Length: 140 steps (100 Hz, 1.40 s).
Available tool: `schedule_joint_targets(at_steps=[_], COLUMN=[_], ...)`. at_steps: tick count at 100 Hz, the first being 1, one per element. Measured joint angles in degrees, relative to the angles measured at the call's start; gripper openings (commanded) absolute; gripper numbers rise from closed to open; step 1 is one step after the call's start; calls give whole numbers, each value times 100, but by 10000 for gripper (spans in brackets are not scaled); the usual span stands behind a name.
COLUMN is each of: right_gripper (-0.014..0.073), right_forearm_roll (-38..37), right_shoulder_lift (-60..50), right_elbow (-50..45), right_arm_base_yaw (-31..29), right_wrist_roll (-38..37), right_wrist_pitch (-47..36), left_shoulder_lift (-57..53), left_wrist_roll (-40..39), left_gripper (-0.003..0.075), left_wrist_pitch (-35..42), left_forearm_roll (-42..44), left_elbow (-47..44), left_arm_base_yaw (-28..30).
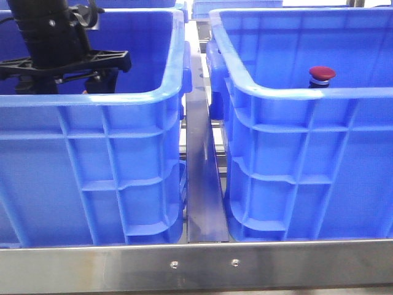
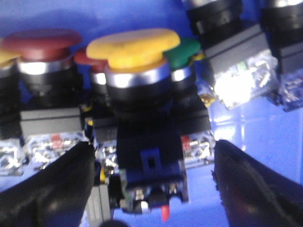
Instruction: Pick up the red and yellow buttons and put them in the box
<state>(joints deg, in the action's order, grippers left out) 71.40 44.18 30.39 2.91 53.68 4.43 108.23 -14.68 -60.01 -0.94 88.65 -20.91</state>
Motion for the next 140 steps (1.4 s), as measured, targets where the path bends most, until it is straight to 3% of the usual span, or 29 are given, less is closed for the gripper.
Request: schedule_joint_targets(at_steps=[7, 31, 48, 85, 140], right_gripper=[568, 568, 568, 568, 568], right_forearm_roll=[0, 0, 0, 0, 0], right_shoulder_lift=[0, 0, 0, 0, 0], right_elbow=[0, 0, 0, 0, 0], right_arm_base_yaw=[0, 0, 0, 0, 0], right_wrist_roll=[0, 0, 0, 0, 0], right_wrist_pitch=[0, 0, 0, 0, 0], left_shoulder_lift=[2, 2, 2, -920, -2067], left_wrist_roll=[0, 0, 0, 12, 288], left_gripper=[446, 110, -14, -20, -20], left_wrist_pitch=[41, 80, 80, 561, 858], left_forearm_roll=[0, 21, 21, 94, 94], left_elbow=[0, 12, 12, -171, -449], left_arm_base_yaw=[0, 0, 0, -191, -1476])
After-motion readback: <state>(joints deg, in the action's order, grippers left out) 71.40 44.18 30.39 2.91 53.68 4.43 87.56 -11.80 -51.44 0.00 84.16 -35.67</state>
